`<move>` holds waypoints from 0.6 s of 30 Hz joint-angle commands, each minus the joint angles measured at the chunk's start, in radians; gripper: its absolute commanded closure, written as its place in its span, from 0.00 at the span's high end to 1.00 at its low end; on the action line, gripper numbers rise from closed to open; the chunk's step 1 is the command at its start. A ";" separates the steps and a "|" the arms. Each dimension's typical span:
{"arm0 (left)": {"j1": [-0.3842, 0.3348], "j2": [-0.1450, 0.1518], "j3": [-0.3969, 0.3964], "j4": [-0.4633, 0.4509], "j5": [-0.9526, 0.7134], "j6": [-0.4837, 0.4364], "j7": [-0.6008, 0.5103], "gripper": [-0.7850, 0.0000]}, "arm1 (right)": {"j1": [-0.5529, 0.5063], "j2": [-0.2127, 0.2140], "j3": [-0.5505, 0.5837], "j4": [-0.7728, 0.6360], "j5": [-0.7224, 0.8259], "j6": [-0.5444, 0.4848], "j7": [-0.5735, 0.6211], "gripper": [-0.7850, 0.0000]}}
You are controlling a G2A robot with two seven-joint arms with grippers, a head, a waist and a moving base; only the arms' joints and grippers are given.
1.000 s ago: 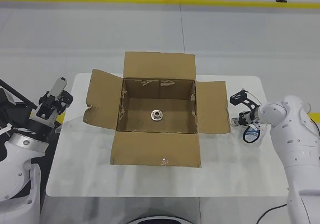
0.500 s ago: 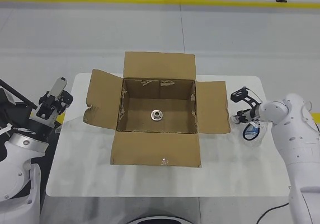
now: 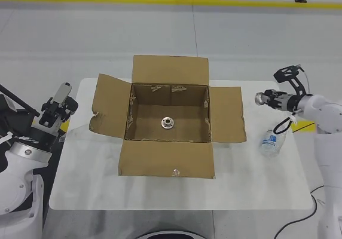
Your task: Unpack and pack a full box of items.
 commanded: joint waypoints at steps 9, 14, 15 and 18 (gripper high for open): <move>0.000 0.000 0.000 0.000 0.000 0.000 0.000 1.00 | -0.159 0.025 0.094 -0.298 0.330 -0.034 0.048 0.00; 0.000 0.000 0.000 0.000 0.000 0.000 0.000 1.00 | -0.224 0.036 0.107 -0.422 0.440 -0.062 0.054 0.00; 0.000 0.000 0.000 0.000 0.000 0.000 0.000 1.00 | -0.235 0.038 0.108 -0.444 0.453 -0.063 0.053 0.00; 0.000 0.000 0.000 0.000 0.000 0.000 0.000 1.00 | -0.267 0.043 0.107 -0.505 0.479 -0.065 0.043 0.00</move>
